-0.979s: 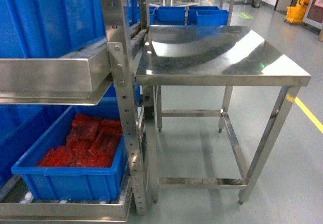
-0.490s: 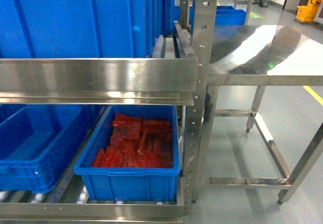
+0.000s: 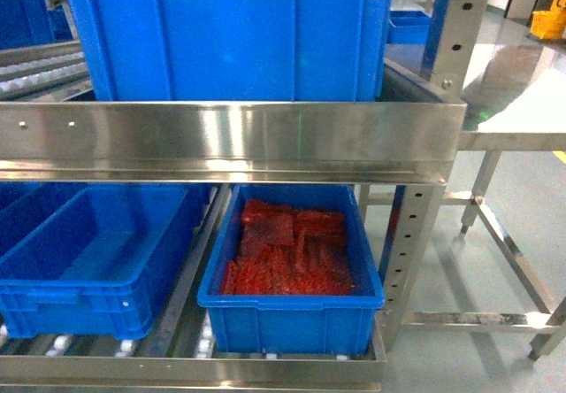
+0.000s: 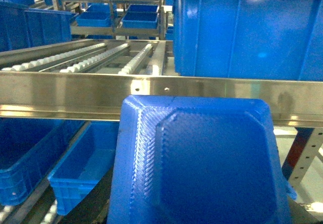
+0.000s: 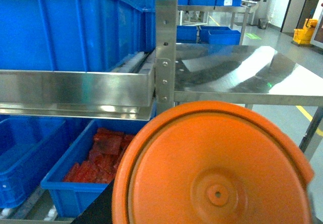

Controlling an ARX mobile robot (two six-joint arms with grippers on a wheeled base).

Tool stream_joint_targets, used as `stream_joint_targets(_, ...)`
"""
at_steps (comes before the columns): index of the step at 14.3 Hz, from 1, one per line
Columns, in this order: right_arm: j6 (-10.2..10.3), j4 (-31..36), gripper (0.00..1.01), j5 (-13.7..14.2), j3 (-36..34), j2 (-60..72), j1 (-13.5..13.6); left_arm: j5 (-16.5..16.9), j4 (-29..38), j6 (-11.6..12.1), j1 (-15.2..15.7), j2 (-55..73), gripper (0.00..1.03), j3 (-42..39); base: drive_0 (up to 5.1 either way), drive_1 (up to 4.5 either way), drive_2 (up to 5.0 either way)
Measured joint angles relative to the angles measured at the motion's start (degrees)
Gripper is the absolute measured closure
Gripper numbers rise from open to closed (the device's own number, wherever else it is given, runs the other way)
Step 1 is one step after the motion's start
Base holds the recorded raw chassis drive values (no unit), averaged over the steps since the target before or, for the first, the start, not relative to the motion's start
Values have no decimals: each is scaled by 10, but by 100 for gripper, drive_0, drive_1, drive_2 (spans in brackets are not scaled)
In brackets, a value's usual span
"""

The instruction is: Sort blue parts and orange caps into right shelf containers

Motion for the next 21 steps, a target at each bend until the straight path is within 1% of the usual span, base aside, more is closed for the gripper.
stream_joint_targets(21,0,0,57,0,0,0,0,0,0,0,0,0,59,0,-508,232,232)
